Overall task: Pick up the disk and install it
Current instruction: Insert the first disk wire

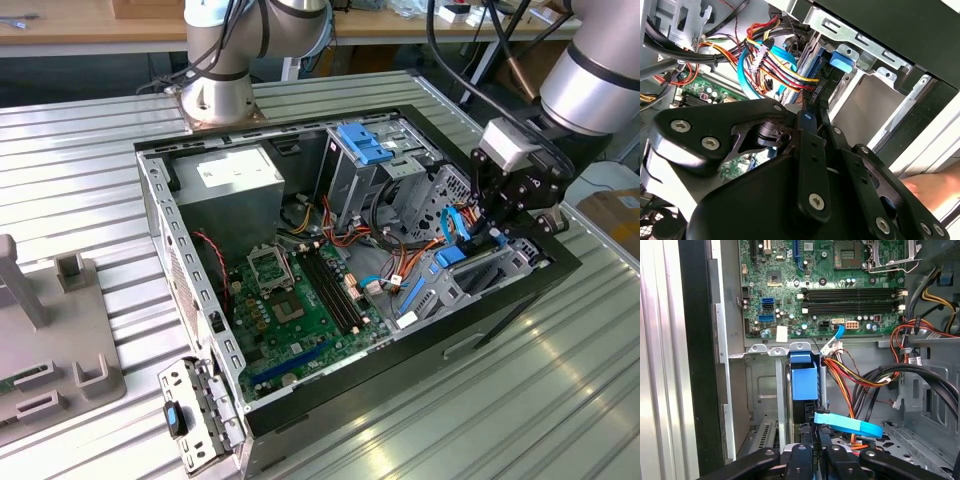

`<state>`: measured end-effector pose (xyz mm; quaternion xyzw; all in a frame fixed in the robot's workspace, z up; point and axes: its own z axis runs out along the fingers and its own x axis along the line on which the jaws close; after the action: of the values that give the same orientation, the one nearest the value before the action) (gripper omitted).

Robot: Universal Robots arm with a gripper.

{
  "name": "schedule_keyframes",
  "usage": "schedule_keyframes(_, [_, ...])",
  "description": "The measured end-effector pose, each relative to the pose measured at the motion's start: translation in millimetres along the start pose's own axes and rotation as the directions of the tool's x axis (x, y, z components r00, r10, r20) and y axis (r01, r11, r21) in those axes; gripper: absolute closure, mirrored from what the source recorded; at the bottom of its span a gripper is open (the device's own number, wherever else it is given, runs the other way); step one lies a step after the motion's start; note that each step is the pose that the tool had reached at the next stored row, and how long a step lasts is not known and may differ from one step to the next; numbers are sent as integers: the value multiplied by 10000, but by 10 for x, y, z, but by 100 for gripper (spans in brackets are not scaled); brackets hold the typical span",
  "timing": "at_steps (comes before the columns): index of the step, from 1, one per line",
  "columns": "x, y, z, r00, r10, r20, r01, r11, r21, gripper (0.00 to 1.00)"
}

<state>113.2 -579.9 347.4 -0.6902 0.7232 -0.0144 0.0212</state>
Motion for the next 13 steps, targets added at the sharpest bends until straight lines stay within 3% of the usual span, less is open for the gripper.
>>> schedule_keyframes(13, [-9, -8, -7, 10000, 96, -8, -96, 10000, -1, 83])
